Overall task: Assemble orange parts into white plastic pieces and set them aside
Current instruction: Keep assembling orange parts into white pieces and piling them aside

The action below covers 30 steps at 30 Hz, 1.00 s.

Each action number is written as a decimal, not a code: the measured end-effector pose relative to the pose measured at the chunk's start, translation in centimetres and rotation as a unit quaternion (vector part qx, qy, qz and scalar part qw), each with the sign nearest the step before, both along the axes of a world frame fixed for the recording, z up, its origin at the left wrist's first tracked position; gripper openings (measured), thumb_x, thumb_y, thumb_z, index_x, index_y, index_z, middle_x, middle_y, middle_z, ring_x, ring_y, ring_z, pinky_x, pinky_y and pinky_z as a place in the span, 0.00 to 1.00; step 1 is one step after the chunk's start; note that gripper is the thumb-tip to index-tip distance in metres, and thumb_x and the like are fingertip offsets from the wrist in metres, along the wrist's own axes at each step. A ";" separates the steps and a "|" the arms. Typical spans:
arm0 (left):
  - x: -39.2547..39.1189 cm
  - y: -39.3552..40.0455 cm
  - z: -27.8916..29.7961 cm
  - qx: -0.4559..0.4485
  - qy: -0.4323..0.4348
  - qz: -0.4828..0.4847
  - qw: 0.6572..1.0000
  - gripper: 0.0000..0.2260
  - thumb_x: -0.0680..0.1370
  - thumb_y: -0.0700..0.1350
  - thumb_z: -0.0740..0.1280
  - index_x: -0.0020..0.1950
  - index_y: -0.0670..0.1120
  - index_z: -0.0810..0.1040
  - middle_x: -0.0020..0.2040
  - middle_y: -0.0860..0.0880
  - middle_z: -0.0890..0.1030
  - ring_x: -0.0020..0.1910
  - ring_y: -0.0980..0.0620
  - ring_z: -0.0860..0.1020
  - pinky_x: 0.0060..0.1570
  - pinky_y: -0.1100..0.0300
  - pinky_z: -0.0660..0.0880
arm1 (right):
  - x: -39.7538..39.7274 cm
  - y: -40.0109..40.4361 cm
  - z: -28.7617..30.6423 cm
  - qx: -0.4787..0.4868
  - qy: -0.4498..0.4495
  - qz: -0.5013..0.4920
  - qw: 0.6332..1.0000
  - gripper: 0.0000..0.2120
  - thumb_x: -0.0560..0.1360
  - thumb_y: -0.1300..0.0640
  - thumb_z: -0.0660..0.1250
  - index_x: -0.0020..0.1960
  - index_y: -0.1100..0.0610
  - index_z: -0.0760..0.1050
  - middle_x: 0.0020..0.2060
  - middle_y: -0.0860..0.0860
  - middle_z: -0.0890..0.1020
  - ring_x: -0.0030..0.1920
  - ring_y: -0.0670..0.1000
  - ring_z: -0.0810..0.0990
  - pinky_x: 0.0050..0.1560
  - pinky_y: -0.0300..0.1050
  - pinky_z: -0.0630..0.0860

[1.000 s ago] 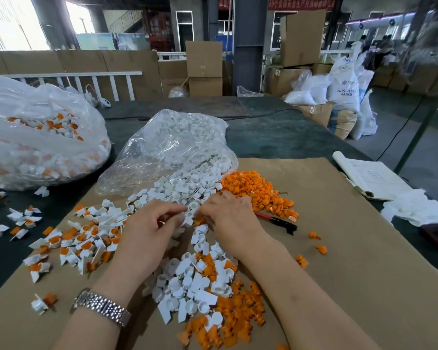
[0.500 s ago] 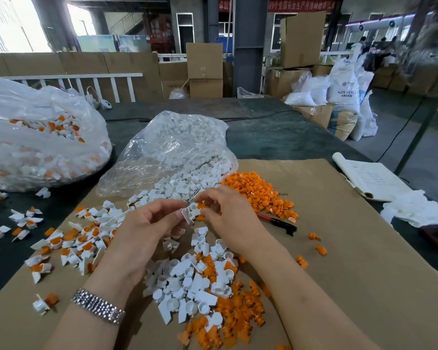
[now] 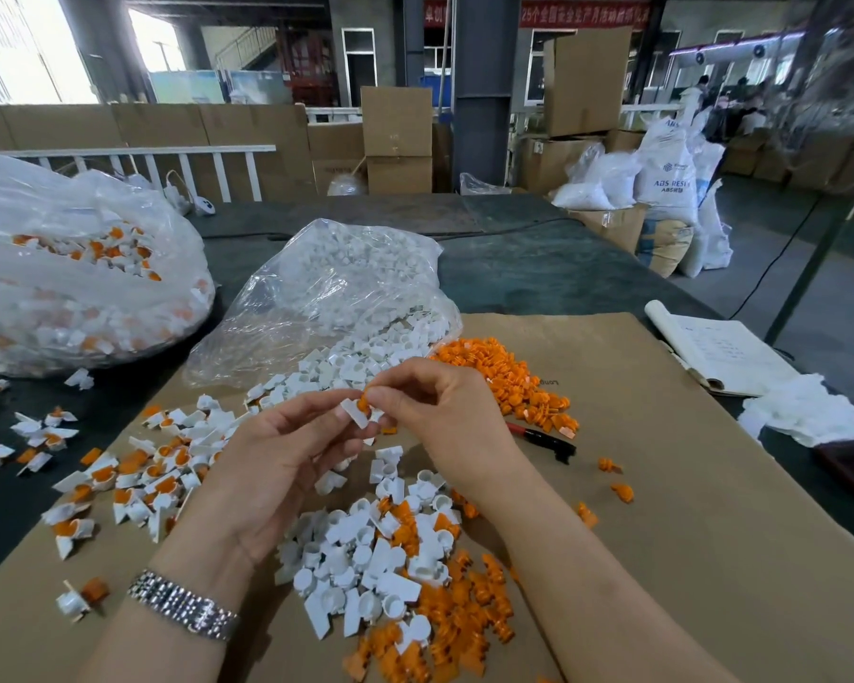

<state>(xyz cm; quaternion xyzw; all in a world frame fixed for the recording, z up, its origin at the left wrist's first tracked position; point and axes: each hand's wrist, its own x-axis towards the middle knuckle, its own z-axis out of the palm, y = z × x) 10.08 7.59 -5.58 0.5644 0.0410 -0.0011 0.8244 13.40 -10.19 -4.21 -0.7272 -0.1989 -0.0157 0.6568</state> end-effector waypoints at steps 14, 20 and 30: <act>-0.8 -1.3 0.6 0.040 -0.024 0.044 0.998 0.12 0.66 0.45 0.80 0.47 0.43 0.88 0.51 0.39 0.87 0.51 0.42 0.87 0.48 0.59 0.83 | -0.3 1.3 -0.9 -0.075 -0.014 -0.092 0.993 0.04 0.76 0.52 0.72 0.45 0.52 0.81 0.38 0.46 0.83 0.39 0.43 0.82 0.42 0.42 0.81; -0.9 -0.9 0.9 0.011 0.013 0.078 0.997 0.05 0.66 0.40 0.77 0.41 0.44 0.88 0.46 0.37 0.87 0.41 0.46 0.87 0.35 0.64 0.81 | -0.6 0.3 -0.1 -0.101 -0.027 0.008 0.994 0.13 0.76 0.59 0.72 0.59 0.48 0.80 0.44 0.45 0.83 0.40 0.42 0.83 0.43 0.33 0.79; -0.4 -0.3 0.5 0.013 0.023 0.064 0.998 0.10 0.66 0.41 0.78 0.45 0.40 0.88 0.43 0.40 0.87 0.38 0.50 0.86 0.33 0.65 0.79 | -0.8 0.3 -0.2 -0.178 -0.156 -0.018 0.972 0.10 0.77 0.59 0.71 0.57 0.49 0.81 0.42 0.44 0.82 0.38 0.42 0.82 0.44 0.33 0.79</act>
